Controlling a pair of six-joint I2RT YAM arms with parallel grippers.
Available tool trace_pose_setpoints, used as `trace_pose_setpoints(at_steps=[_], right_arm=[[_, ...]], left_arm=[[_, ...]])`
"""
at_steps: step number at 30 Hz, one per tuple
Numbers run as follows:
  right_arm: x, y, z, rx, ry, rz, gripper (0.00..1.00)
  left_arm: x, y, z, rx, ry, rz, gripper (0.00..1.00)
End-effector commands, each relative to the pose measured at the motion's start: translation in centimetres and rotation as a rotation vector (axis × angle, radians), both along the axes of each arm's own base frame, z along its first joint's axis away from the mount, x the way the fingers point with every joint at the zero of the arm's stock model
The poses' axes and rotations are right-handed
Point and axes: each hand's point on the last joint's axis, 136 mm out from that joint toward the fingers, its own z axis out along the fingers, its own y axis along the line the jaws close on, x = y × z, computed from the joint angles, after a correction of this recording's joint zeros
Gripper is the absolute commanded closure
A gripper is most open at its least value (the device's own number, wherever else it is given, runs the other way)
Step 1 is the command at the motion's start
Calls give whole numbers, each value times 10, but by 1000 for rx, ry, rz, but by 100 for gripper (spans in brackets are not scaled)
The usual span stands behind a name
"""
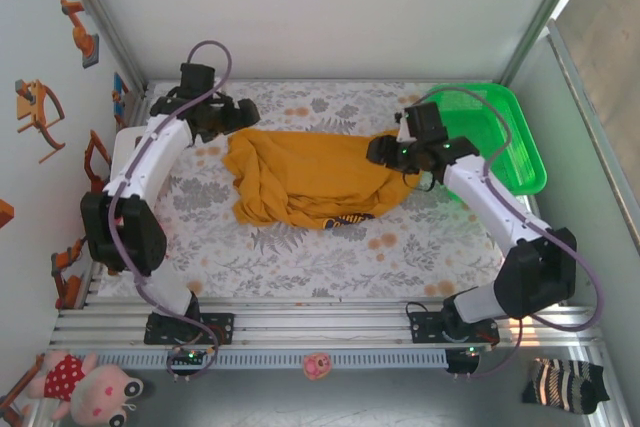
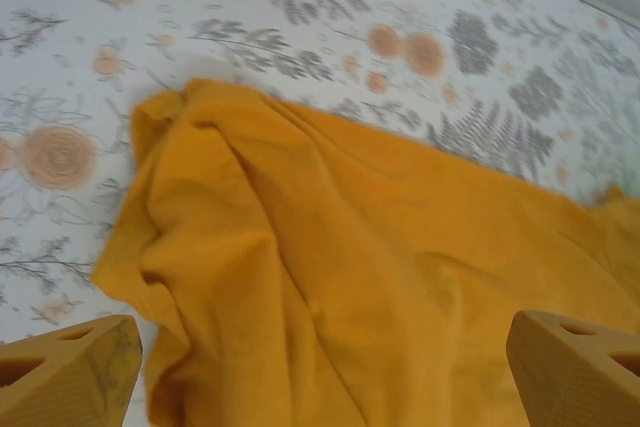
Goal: Fold the inside-out t-shirt
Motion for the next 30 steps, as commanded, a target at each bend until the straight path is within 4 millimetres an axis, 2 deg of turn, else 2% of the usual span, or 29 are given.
trace_pose_setpoints(at_steps=[1, 5, 9, 15, 21, 24, 27, 28, 30], right_arm=[[-25, 19, -41, -68, 60, 60, 47], [-39, 46, -69, -124, 59, 196, 46], [-39, 61, -90, -155, 65, 277, 46], [-41, 68, -120, -165, 117, 309, 46], [-52, 60, -140, -174, 158, 303, 49], [-58, 58, -147, -171, 176, 301, 59], [-64, 57, -149, -159, 186, 297, 90], [-66, 56, -149, -157, 188, 296, 100], [-69, 53, -145, -155, 183, 291, 100]], left_arm=[[-41, -32, -25, 79, 38, -160, 6], [-73, -54, -60, 173, 86, -270, 5], [-83, -70, -87, 239, 111, -356, 4], [-91, -93, -114, 329, 127, -512, 1], [-95, -112, -135, 419, 128, -622, 1], [-93, -118, -146, 460, 140, -654, 1], [-88, -122, -155, 483, 154, -662, 5], [-86, -123, -157, 484, 155, -662, 8], [-81, -127, -158, 482, 152, -663, 24]])
